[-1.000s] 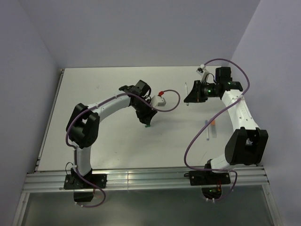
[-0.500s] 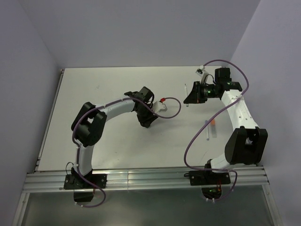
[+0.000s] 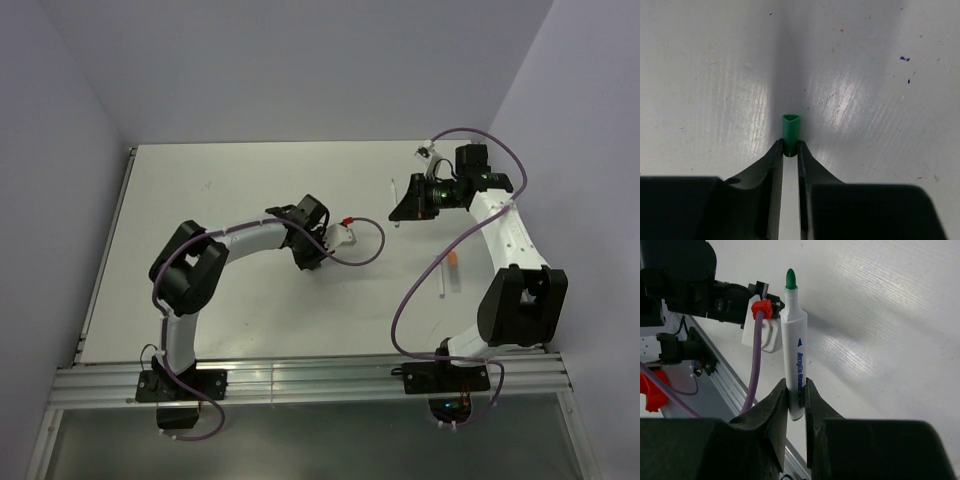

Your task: Insert the pens into the pen caps

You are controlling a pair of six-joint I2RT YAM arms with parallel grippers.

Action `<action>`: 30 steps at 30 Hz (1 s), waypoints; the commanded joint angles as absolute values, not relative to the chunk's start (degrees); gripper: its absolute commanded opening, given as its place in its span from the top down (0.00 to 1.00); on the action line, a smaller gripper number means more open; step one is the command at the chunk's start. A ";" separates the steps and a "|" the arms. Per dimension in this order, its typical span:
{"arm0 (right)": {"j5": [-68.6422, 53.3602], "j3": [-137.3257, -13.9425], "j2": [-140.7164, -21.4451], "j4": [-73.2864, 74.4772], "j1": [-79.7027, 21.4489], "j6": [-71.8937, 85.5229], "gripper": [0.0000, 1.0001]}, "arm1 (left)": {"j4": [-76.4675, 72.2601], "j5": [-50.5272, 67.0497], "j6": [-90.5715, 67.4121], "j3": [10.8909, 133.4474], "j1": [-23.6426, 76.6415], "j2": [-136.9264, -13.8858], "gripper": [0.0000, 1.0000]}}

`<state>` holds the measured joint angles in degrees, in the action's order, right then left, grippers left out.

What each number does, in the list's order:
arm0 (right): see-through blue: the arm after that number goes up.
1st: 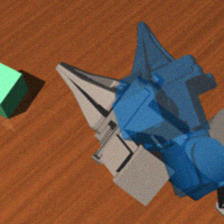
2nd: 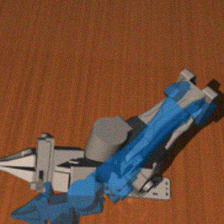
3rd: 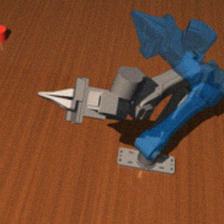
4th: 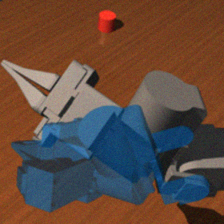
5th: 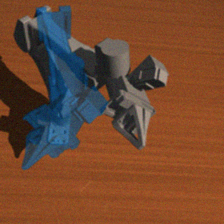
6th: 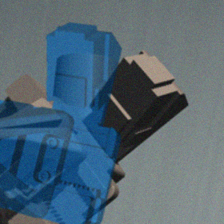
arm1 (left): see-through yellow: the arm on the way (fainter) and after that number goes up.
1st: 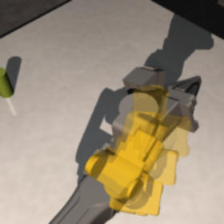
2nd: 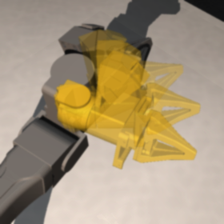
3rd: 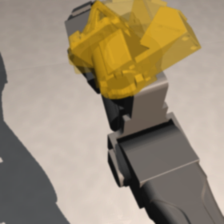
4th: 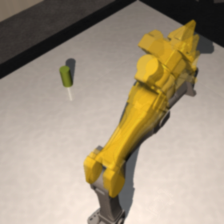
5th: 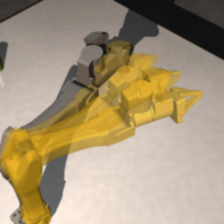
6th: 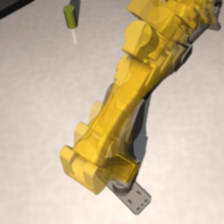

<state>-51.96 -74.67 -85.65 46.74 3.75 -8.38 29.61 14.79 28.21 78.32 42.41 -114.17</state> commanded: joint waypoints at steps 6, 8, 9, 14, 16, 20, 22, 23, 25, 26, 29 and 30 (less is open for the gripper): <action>-53.44 -77.43 -86.84 46.85 3.60 -8.00 1.00 | 30.06 14.77 26.89 74.97 45.62 -116.20 1.00; -52.74 -77.78 -87.10 46.85 3.60 -8.61 1.00 | 30.50 14.94 27.68 74.01 45.70 -114.53 1.00; -52.13 -77.96 -87.36 46.85 3.60 -8.87 1.00 | 31.11 15.03 28.99 73.57 45.70 -111.74 1.00; -50.00 -79.54 -88.59 46.32 3.60 -10.37 1.00 | 31.64 12.31 36.35 70.67 45.53 -100.39 1.00; -51.06 -80.15 -89.03 46.41 3.43 -10.20 1.00 | 30.86 8.19 40.67 67.87 45.53 -93.28 1.00; -51.33 -80.33 -88.95 45.35 -1.64 -11.51 1.00 | 26.64 1.33 59.43 59.96 45.53 -76.35 1.00; -50.19 -80.16 -88.95 44.83 -5.08 -12.13 1.00 | 21.64 -1.39 68.07 52.94 45.53 -69.91 1.00; -50.36 -80.07 -88.68 44.48 -8.93 -12.91 1.00 | 19.88 -1.15 76.29 50.65 44.74 -63.87 1.00; -49.75 -79.98 -88.51 44.38 -12.99 -14.14 1.00 | 16.97 -0.44 83.46 45.89 42.82 -58.82 1.00; -49.75 -79.81 -88.24 44.47 -16.66 -14.59 1.00 | 16.44 -0.53 88.80 44.83 42.11 -55.06 1.00; -49.92 -78.49 -87.45 45.17 -21.96 -16.17 1.00 | 14.42 0.96 93.85 42.46 40.44 -50.55 1.00; -49.92 -78.14 -87.45 45.70 -25.54 -16.69 1.00 | 13.28 1.31 94.56 41.41 40.34 -47.84 1.00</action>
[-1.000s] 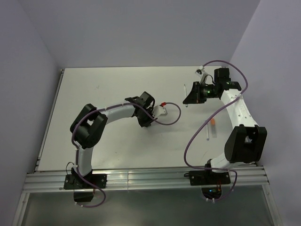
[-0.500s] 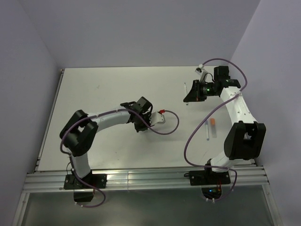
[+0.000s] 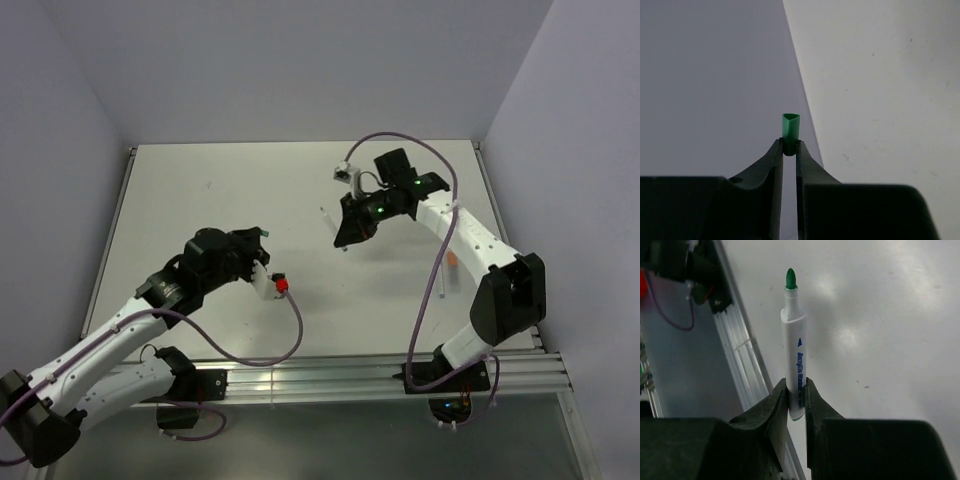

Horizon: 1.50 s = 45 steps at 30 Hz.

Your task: Insert the pens into the pen caps

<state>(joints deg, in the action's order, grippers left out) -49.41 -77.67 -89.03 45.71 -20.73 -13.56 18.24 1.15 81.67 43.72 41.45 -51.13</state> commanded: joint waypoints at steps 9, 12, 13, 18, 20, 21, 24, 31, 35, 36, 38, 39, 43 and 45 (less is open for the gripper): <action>-46.58 -80.50 -87.71 48.34 -38.76 -17.84 1.00 | 0.53 10.26 109.42 27.35 40.25 -32.53 1.00; -47.11 -81.65 -88.15 49.39 -40.08 -17.49 1.00 | -0.97 12.47 111.35 26.11 40.25 -30.77 1.00; -47.02 -81.65 -88.33 49.48 -40.51 -17.49 1.00 | -0.79 12.83 111.53 26.10 40.34 -30.67 1.00; -45.26 -82.09 -90.09 49.66 -43.33 -17.84 1.00 | -1.14 15.29 112.32 26.54 40.43 -30.50 1.00; -45.53 -82.61 -90.70 49.92 -43.59 -17.84 1.00 | -0.36 16.52 113.28 26.72 40.43 -30.32 1.00; -45.44 -82.79 -90.79 49.92 -43.85 -18.02 1.00 | -0.18 16.78 113.46 26.98 40.52 -30.24 1.00; -45.26 -83.14 -90.70 50.18 -44.12 -18.02 1.00 | 2.54 17.58 113.90 27.42 40.52 -30.15 1.00; -44.91 -83.32 -90.26 50.27 -44.12 -17.67 1.00 | 6.15 19.07 115.66 27.33 40.78 -30.15 1.00; -44.65 -83.14 -90.35 50.27 -44.21 -17.49 1.00 | 7.55 19.95 115.75 27.68 40.96 -30.23 1.00; -44.65 -83.23 -90.35 50.27 -44.21 -17.49 1.00 | 7.65 19.86 115.84 27.86 40.87 -30.41 1.00; -44.65 -83.49 -90.44 50.36 -44.21 -17.49 1.00 | 8.00 20.13 116.10 27.95 41.04 -30.67 1.00; -44.74 -83.58 -90.44 50.36 -44.30 -17.40 1.00 | 8.00 20.04 116.28 28.04 41.04 -30.76 1.00; -44.65 -83.85 -90.70 50.36 -44.21 -17.31 1.00 | 8.96 20.30 116.54 28.04 41.40 -30.85 1.00; -44.91 -83.76 -90.79 50.36 -44.38 -17.14 1.00 | 8.26 20.22 116.46 27.43 41.57 -31.02 1.00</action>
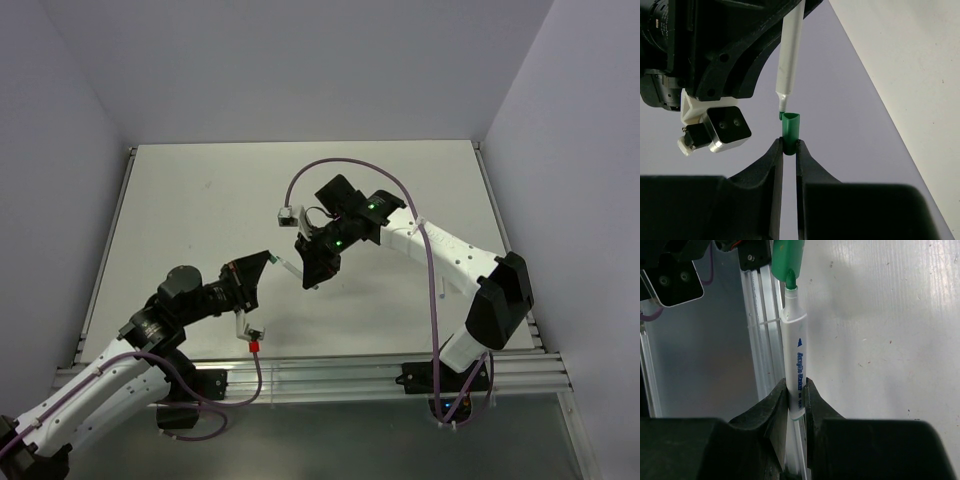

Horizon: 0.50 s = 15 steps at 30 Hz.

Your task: Insert the pens into the pen caps

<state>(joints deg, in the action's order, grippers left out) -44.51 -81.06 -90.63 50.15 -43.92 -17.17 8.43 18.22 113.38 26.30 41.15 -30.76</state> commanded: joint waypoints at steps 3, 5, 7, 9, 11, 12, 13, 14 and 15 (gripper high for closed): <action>-45.00 -83.06 -90.53 50.36 -44.38 -17.14 1.00 | 7.74 19.95 115.84 27.07 42.10 -31.29 1.00; -45.17 -82.36 -90.53 50.27 -44.47 -17.05 1.00 | 7.65 18.64 115.58 27.16 42.54 -31.81 1.00; -45.00 -81.83 -90.27 50.36 -44.30 -17.14 1.00 | 7.99 17.76 114.79 27.51 42.71 -32.25 1.00; -44.30 -81.13 -89.91 50.27 -44.38 -17.40 1.00 | 8.35 16.35 114.09 28.29 42.71 -32.26 1.00; -43.86 -80.60 -89.21 50.19 -44.38 -17.58 1.00 | 10.19 15.47 113.73 28.91 42.71 -31.99 1.00; -43.68 -80.51 -88.86 50.27 -44.38 -17.58 1.00 | 10.80 15.21 113.56 29.09 42.71 -31.82 1.00; -43.51 -80.33 -88.60 50.27 -44.38 -17.58 1.00 | 11.68 14.68 113.47 29.18 42.80 -31.47 1.00; -43.51 -80.25 -88.51 50.27 -44.38 -17.58 1.00 | 12.04 14.33 113.38 29.53 42.72 -31.38 1.00; -43.33 -80.16 -88.42 50.36 -44.47 -17.58 1.00 | 12.13 13.80 112.86 29.62 42.71 -31.38 1.00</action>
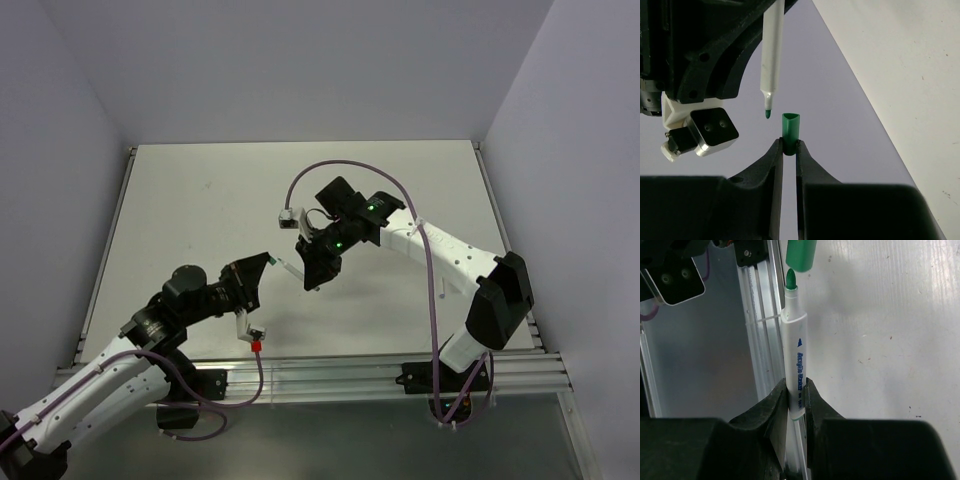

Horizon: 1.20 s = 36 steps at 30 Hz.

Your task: Insert the pens into the pen caps

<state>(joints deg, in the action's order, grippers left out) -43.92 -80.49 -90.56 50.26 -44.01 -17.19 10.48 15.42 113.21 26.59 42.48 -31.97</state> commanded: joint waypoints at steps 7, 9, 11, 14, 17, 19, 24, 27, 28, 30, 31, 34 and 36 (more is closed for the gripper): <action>-43.33 -79.80 -88.68 50.54 -44.38 -17.67 1.00 | 11.34 13.27 110.92 31.38 42.71 -32.25 1.00; -43.33 -80.77 -89.03 50.89 -44.47 -17.75 1.00 | 11.08 13.45 111.27 31.29 42.71 -32.34 1.00; -43.33 -81.65 -89.56 51.24 -44.47 -17.67 1.00 | 10.99 13.97 111.44 31.38 42.63 -32.52 1.00; -43.16 -82.18 -89.82 51.50 -44.47 -17.67 1.00 | 10.90 14.59 111.71 31.55 42.71 -32.69 1.00; -43.15 -82.97 -89.91 51.85 -44.47 -17.75 1.00 | 11.60 15.29 111.80 31.90 42.71 -33.05 1.00; -43.33 -83.41 -90.26 52.20 -44.56 -17.75 1.00 | 11.08 15.47 112.32 31.56 42.71 -33.22 1.00; -42.89 -83.15 -90.70 52.56 -44.91 -18.28 1.00 | 10.11 16.17 112.41 31.20 42.71 -33.66 1.00; -42.89 -83.23 -90.97 52.65 -45.00 -18.28 1.00 | 9.49 16.35 112.50 30.94 42.80 -33.92 1.00; -42.98 -83.32 -91.05 52.73 -45.00 -18.28 1.00 | 9.41 16.35 112.41 31.02 42.72 -34.01 1.00; -43.07 -83.23 -91.14 52.74 -45.09 -18.46 1.00 | 9.32 16.43 112.41 31.11 42.71 -34.10 1.00; -43.07 -83.41 -91.14 52.91 -45.17 -18.37 1.00 | 9.32 16.44 112.41 31.20 42.71 -34.01 1.00; -43.07 -83.76 -91.58 53.00 -45.26 -18.37 1.00 | 9.75 16.70 112.32 31.46 42.71 -33.75 1.00; -43.07 -84.02 -91.76 53.00 -45.35 -18.37 1.00 | 10.10 16.87 112.50 31.55 42.71 -33.66 1.00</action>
<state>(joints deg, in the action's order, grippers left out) -42.89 -81.10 -91.37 52.29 -44.77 -17.54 11.38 15.00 111.83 29.30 42.48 -33.98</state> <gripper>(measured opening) 0.203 0.161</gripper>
